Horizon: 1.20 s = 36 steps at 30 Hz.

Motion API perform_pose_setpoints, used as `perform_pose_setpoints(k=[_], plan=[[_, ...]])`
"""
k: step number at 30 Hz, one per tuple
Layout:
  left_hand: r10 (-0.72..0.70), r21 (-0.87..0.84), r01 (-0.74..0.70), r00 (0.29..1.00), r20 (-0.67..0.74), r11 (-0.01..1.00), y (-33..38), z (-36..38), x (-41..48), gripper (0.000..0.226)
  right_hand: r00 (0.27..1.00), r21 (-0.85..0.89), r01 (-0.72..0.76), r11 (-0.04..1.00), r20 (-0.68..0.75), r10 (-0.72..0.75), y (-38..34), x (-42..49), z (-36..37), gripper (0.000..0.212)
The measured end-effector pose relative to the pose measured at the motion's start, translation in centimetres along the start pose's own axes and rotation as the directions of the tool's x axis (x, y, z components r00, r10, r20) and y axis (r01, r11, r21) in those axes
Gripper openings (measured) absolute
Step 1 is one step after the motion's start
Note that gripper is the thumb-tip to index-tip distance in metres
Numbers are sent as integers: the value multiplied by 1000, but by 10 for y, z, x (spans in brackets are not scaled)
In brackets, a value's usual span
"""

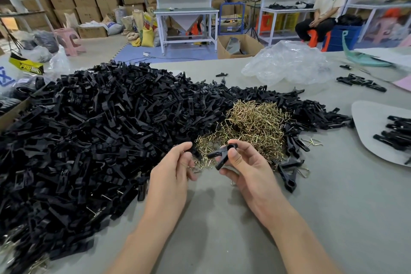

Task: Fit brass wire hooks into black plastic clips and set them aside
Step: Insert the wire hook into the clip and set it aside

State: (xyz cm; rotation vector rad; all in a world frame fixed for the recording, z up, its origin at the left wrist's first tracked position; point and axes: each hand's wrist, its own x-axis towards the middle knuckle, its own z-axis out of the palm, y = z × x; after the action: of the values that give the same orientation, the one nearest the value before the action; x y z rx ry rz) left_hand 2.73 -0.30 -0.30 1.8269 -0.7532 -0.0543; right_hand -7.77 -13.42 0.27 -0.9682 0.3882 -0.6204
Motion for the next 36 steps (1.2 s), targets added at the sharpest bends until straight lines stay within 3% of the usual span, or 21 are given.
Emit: perform_pose_setpoints(k=[4, 8, 15, 20, 27, 31, 34, 36], plan=[[-82, -151, 92, 994, 67, 984, 1, 5, 0, 33, 999, 50, 46, 998, 11, -46, 0, 2, -2, 29], [-158, -326, 188, 980, 118, 926, 8, 6, 0, 11, 998, 123, 54, 991, 30, -58, -1, 2, -4, 26], [-211, -516, 355, 925, 317, 779, 9, 9, -2, 34, 992, 73, 61, 996, 106, -68, 2, 2, -6, 27], [-266, -531, 406, 908, 322, 744, 9, 8, 0, 18, 986, 1, 101, 995, 131, -100, 4, 1, -5, 28], [-370, -594, 561, 828, 422, 577, 8, 10, 0, 9, 984, -10, 93, 996, 152, -90, 7, 2, -4, 19], [-365, -599, 568, 822, 436, 564, 7, 13, -1, 19, 985, -17, 88, 996, 152, -84, 8, 2, -5, 19], [-349, -617, 589, 807, 476, 521, 7, 12, -2, 12, 986, -34, 91, 995, 146, -85, 7, 1, -4, 26], [-363, -623, 624, 781, 507, 472, 7, 11, -3, 26, 985, -79, 107, 991, 142, -96, 8, 0, -4, 28]])
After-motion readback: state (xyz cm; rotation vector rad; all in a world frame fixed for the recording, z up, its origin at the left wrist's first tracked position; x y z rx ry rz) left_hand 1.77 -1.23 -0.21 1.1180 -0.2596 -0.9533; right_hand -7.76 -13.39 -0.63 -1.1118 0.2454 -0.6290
